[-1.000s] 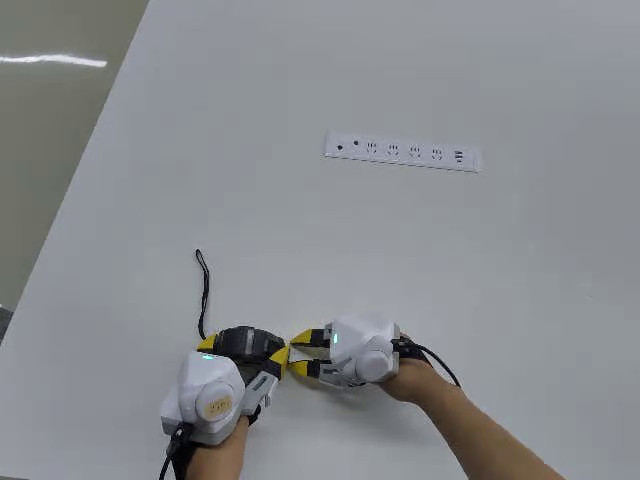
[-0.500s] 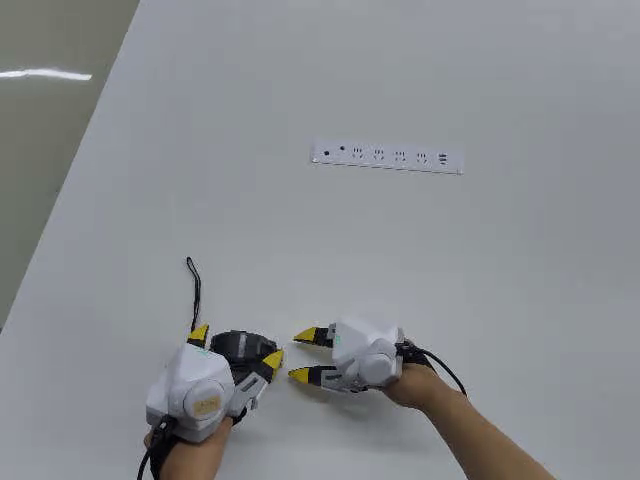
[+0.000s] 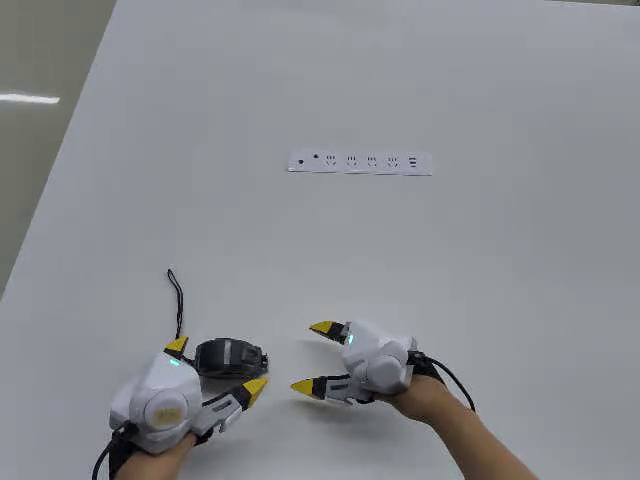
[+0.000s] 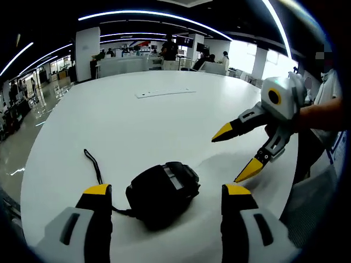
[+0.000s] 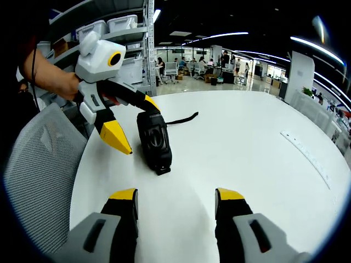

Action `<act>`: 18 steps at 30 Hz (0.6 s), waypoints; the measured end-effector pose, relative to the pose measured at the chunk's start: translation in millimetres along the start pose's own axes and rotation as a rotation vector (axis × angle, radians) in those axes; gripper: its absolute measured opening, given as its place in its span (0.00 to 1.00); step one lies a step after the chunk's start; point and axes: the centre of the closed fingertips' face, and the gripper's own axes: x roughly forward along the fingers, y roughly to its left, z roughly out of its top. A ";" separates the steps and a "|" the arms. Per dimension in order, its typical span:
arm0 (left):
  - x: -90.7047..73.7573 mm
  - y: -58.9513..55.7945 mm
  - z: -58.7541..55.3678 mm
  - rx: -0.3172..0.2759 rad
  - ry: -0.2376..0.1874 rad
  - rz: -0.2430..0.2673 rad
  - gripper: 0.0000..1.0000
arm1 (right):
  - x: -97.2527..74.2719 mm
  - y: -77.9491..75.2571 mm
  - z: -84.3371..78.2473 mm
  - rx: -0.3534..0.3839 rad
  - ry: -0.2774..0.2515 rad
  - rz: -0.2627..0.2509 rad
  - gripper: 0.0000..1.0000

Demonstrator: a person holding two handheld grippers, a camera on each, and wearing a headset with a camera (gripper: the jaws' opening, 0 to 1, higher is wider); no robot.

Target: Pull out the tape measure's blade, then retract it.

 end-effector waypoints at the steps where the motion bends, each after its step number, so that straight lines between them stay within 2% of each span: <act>1: -2.2 0.1 -0.6 0.007 0.002 -0.016 0.81 | -5.4 -0.6 -1.0 0.010 -0.003 -0.015 0.57; 7: -13.7 7.3 -4.9 0.017 0.008 -0.055 0.86 | -30.6 -2.9 -10.4 0.097 -0.001 -0.087 0.66; 18: -37.1 15.5 -10.4 0.064 0.018 -0.103 0.96 | -76.2 5.1 -26.4 0.173 -0.013 -0.178 0.78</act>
